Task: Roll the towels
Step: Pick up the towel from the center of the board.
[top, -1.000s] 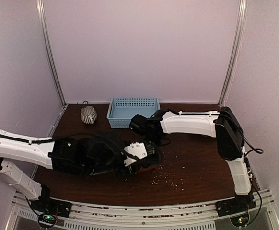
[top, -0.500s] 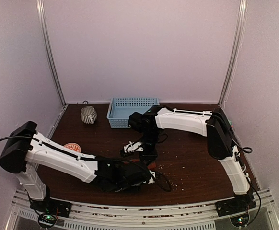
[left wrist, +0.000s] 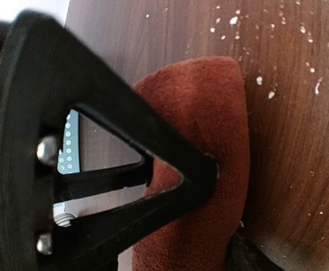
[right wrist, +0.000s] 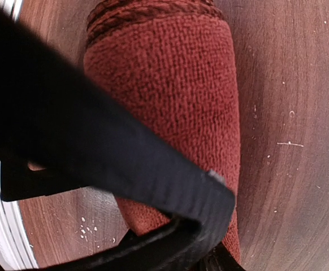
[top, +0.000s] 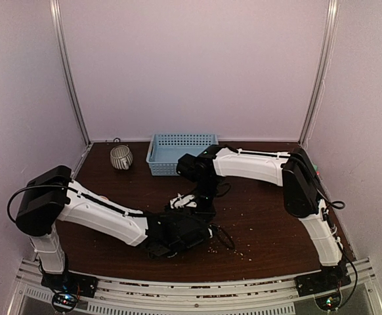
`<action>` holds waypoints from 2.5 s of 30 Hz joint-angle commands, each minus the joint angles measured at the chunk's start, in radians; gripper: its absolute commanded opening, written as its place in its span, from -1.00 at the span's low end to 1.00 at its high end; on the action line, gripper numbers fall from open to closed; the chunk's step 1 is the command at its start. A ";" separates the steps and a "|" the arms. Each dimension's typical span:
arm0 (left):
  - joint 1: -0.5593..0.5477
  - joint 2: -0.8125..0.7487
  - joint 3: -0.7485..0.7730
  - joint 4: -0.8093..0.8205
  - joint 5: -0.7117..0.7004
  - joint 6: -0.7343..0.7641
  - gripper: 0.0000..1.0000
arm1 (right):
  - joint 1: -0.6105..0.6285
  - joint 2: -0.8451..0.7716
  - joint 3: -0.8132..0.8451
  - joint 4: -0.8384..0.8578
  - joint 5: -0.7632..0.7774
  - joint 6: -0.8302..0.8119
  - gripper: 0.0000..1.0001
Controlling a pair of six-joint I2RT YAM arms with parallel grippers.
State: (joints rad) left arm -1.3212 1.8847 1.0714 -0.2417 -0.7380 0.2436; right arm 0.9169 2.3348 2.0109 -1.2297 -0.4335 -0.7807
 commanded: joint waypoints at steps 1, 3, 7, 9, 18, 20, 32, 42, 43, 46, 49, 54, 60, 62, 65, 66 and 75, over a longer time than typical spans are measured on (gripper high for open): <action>0.026 0.038 0.020 0.038 0.008 0.052 0.31 | 0.015 0.092 -0.065 -0.054 0.007 -0.012 -0.34; 0.040 0.052 0.027 0.028 0.036 0.057 0.28 | 0.014 0.090 -0.064 -0.055 0.000 -0.015 -0.34; 0.061 0.074 0.046 -0.002 0.102 0.051 0.26 | 0.011 0.088 -0.062 -0.061 -0.011 -0.019 -0.34; 0.074 0.100 0.063 -0.032 0.113 0.041 0.23 | 0.007 0.087 -0.060 -0.065 -0.021 -0.021 -0.34; 0.143 0.164 0.111 -0.137 0.274 -0.009 -0.11 | -0.023 0.054 -0.067 -0.088 -0.068 -0.040 -0.33; 0.148 0.171 0.105 -0.142 0.301 -0.010 -0.24 | -0.040 0.026 -0.075 -0.108 -0.092 -0.060 -0.29; 0.186 0.195 0.136 -0.181 0.446 -0.019 -0.66 | -0.266 -0.286 -0.125 -0.119 -0.293 -0.056 0.02; 0.260 0.208 0.235 -0.278 0.632 -0.078 -0.75 | -0.479 -0.654 -0.539 0.217 -0.381 0.106 0.04; 0.268 0.208 0.245 -0.285 0.645 -0.086 -0.77 | -0.494 -0.680 -0.569 0.242 -0.377 0.114 0.05; 0.296 0.209 0.276 -0.301 0.685 -0.117 -0.82 | -0.545 -0.742 -0.686 0.339 -0.424 0.145 0.05; 0.329 0.208 0.303 -0.308 0.733 -0.149 -0.88 | -0.587 -0.781 -0.804 0.460 -0.485 0.167 0.05; 0.362 0.218 0.349 -0.332 0.792 -0.178 -0.92 | -0.618 -0.755 -0.849 0.492 -0.511 0.159 0.05; 0.394 0.229 0.379 -0.346 0.834 -0.206 -1.00 | -0.618 -0.728 -0.838 0.457 -0.523 0.128 0.06; 0.402 0.227 0.381 -0.345 0.836 -0.211 -1.00 | -0.618 -0.729 -0.839 0.458 -0.524 0.125 0.06; 0.403 0.222 0.391 -0.348 0.812 -0.212 -1.00 | -0.618 -0.727 -0.841 0.454 -0.516 0.119 0.06; 0.403 0.220 0.398 -0.351 0.802 -0.214 -1.00 | -0.618 -0.727 -0.842 0.453 -0.512 0.118 0.06; 0.408 0.217 0.472 -0.397 0.723 -0.236 -1.00 | -0.619 -0.724 -0.842 0.450 -0.504 0.115 0.06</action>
State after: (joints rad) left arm -0.9283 2.0857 1.5066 -0.5991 0.0460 0.0296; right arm 0.3023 1.6009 1.1584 -0.7876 -0.9310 -0.6518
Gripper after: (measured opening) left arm 0.247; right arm 0.531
